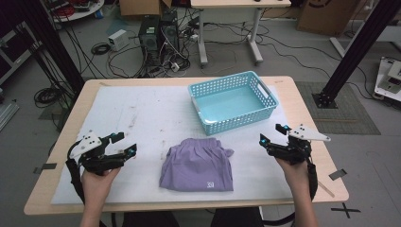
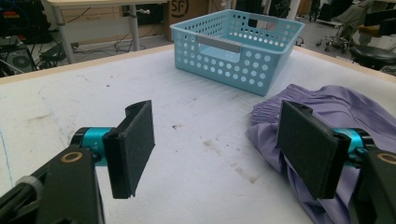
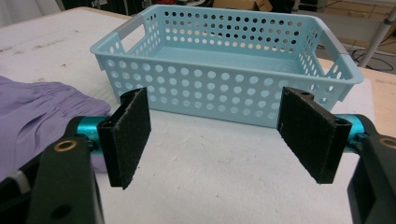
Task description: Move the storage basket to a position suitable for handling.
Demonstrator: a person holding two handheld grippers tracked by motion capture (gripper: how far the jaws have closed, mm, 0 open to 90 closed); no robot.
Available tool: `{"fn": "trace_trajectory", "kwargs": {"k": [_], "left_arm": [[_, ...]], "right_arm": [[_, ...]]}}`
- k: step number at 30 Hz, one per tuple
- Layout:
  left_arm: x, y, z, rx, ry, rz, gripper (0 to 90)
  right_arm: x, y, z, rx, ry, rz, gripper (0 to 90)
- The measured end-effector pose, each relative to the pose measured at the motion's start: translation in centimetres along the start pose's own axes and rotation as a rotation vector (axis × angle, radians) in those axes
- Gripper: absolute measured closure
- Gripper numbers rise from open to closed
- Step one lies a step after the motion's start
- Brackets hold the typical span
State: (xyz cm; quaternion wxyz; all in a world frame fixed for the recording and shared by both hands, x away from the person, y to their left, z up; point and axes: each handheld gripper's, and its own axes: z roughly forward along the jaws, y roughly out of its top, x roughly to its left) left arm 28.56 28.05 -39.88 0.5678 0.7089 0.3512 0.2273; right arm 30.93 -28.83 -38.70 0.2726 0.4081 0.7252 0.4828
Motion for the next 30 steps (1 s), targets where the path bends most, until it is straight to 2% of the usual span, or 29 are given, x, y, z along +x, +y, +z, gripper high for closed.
{"fn": "trace_trajectory", "kwargs": {"k": [10,30], "left_arm": [[0.07,-0.08,0.03,0.008,0.017,0.008,26.7],[0.11,-0.18,-0.10,0.017,0.008,0.007,26.5]], "right_arm": [[0.08,0.01,0.17,0.003,-0.001,-0.009,26.3],[0.29,0.00,0.48,0.010,0.003,-0.011,26.3]]}}
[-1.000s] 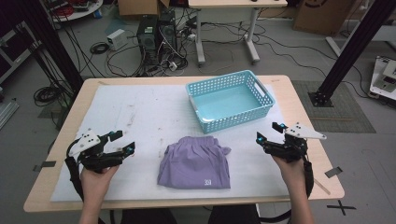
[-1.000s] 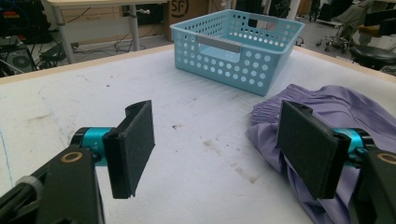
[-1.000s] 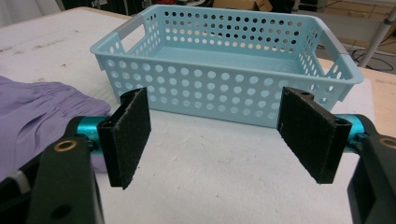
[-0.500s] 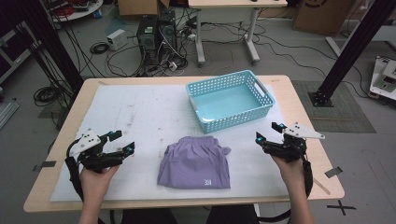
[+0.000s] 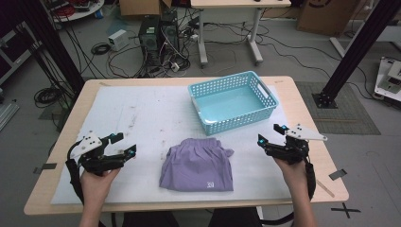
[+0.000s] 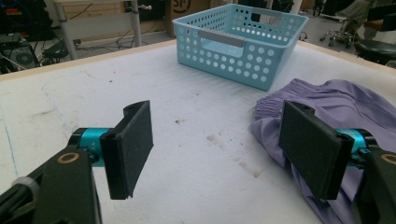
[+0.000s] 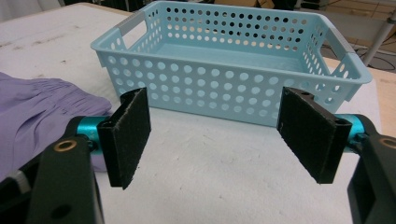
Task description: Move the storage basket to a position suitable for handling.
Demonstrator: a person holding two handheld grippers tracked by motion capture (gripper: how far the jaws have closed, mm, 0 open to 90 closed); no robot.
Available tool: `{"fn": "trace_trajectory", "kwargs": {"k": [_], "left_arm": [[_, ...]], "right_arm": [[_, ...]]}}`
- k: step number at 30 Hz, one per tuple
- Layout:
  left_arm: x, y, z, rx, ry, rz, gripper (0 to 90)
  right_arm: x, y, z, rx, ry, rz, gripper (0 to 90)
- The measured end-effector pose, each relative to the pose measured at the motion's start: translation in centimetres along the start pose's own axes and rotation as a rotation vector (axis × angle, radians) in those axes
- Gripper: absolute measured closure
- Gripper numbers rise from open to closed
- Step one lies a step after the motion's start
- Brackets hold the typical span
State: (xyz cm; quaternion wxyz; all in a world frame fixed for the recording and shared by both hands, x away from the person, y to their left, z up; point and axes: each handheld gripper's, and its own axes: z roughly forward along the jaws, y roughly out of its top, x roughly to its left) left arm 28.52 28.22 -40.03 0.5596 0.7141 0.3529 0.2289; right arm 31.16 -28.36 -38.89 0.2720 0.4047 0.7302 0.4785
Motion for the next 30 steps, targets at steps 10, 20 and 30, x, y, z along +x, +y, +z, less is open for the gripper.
{"fn": "trace_trajectory", "kwargs": {"k": [10,20,30], "left_arm": [[0.0,-0.1,0.0,0.002,-0.001,-0.004,26.5],[-0.1,-0.1,0.3,0.007,-0.008,-0.001,26.5],[-0.5,1.2,2.3,0.011,-0.026,0.002,24.0]], "right_arm": [[0.0,0.1,0.1,0.000,0.000,-0.003,26.3],[0.1,0.0,0.1,0.004,0.003,0.000,26.3],[-0.7,0.5,0.7,-0.006,-0.010,-0.005,26.4]]}}
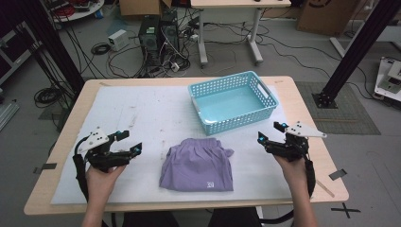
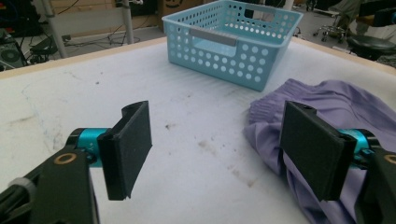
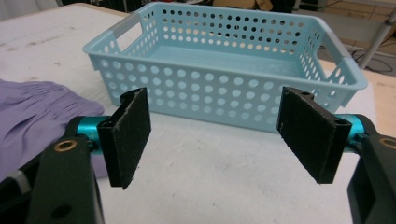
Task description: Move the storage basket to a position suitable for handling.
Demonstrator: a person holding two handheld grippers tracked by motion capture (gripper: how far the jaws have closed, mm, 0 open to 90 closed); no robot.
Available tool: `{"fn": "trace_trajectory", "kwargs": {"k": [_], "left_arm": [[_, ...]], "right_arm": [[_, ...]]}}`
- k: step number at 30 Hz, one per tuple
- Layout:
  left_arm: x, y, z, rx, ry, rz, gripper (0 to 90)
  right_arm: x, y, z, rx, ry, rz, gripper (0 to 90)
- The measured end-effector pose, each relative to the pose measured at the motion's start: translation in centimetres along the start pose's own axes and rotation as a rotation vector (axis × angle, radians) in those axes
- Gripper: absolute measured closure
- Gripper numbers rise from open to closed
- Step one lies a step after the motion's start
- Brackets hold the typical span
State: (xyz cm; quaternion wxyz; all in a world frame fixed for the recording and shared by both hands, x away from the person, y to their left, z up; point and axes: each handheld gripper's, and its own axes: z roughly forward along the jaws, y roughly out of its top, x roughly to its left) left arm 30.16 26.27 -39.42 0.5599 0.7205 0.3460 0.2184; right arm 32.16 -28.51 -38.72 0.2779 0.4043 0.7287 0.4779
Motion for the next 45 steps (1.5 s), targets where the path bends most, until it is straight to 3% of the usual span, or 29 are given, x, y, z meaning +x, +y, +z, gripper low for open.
{"fn": "trace_trajectory", "kwargs": {"k": [8,13,23,30,33,39,45], "left_arm": [[-0.7,1.4,3.4,-0.043,-0.005,0.030,24.0],[-0.7,2.1,5.4,-0.048,-0.032,0.015,24.0],[0.0,2.9,7.7,-0.040,-0.047,0.007,23.9],[0.8,2.7,8.1,-0.062,-0.062,0.012,23.9],[1.4,2.6,8.1,-0.071,-0.090,0.006,24.0],[2.0,3.1,7.9,-0.047,-0.104,-0.003,23.9],[2.1,3.5,7.9,-0.033,-0.112,0.005,23.9]], "right_arm": [[-2.6,1.1,2.0,0.025,-0.027,0.034,26.4],[-4.6,2.3,3.0,0.034,-0.054,0.062,26.4],[-7.6,4.8,5.8,0.086,-0.083,0.078,29.8],[-9.7,5.9,8.3,0.146,-0.088,0.091,36.0],[-10.6,6.0,9.5,0.173,-0.089,0.097,37.5],[-11.9,5.8,11.6,0.241,-0.090,0.097,40.3],[-12.8,5.0,12.8,0.299,-0.085,0.128,52.7]]}}
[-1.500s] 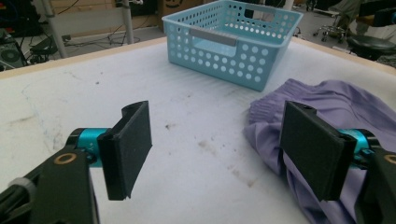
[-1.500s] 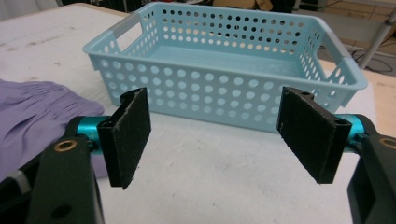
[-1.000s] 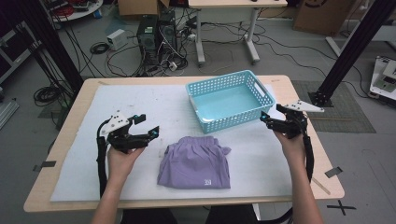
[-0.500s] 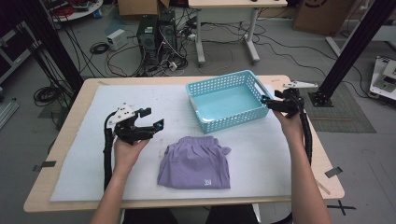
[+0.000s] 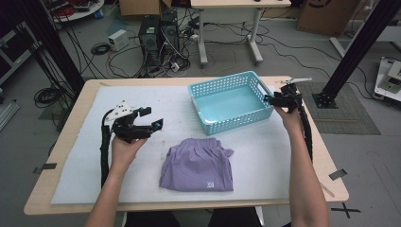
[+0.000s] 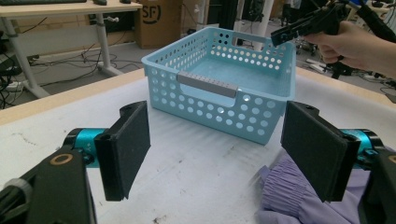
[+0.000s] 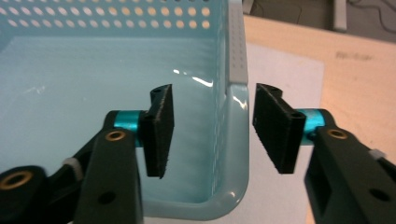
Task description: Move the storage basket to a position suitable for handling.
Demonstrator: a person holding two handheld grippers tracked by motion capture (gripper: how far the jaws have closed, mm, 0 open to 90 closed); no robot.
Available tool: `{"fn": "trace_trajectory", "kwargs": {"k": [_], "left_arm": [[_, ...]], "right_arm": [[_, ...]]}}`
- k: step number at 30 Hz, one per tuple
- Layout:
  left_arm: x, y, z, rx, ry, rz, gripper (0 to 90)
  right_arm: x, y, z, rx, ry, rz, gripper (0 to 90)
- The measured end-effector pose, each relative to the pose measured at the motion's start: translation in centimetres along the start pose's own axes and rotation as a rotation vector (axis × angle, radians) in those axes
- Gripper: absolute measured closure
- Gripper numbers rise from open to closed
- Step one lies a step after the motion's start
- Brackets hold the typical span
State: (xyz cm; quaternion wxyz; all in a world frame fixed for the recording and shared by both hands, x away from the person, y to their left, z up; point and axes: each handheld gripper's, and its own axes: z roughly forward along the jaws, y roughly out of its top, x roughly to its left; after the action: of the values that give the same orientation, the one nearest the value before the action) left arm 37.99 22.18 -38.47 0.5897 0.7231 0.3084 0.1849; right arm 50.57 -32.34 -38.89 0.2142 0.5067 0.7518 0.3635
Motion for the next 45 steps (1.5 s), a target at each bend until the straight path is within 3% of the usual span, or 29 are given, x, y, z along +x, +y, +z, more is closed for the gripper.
{"fn": "trace_trajectory", "kwargs": {"k": [2,8,10,14,19,24,30,33,40,45], "left_arm": [[0.0,-0.1,0.2,0.005,0.001,-0.004,23.9],[-0.1,-0.4,1.1,0.030,-0.020,0.008,23.9],[-0.2,-0.5,1.7,0.041,-0.033,0.011,24.0],[-0.1,-0.7,2.5,0.062,-0.066,0.007,23.9],[0.6,-1.0,3.0,0.071,-0.072,-0.029,24.0],[1.0,-0.5,4.2,0.130,-0.085,-0.052,23.9],[1.3,-0.2,6.2,0.192,-0.042,-0.097,23.9],[1.6,-0.5,6.9,0.210,-0.041,-0.148,23.9],[2.0,-0.5,7.0,0.215,0.006,-0.134,25.2],[3.0,-0.4,6.7,0.197,0.027,-0.145,34.3]], "right_arm": [[0.0,-0.2,0.4,0.027,-0.005,-0.003,55.8],[0.3,-0.3,0.3,0.021,0.002,0.034,75.6],[1.1,-0.2,0.4,0.026,-0.010,0.031,76.2],[2.6,0.0,0.7,0.024,0.015,0.047,76.5],[4.6,-0.1,1.1,0.000,0.016,0.064,77.4],[6.0,0.0,1.6,-0.021,0.006,0.099,79.1],[7.1,0.0,2.0,-0.033,0.018,0.098,79.1],[7.4,-0.1,2.0,-0.033,0.017,0.096,78.9],[8.4,-0.1,1.9,-0.030,0.017,0.067,77.9],[9.0,-0.2,1.9,-0.031,0.027,0.074,77.1]]}}
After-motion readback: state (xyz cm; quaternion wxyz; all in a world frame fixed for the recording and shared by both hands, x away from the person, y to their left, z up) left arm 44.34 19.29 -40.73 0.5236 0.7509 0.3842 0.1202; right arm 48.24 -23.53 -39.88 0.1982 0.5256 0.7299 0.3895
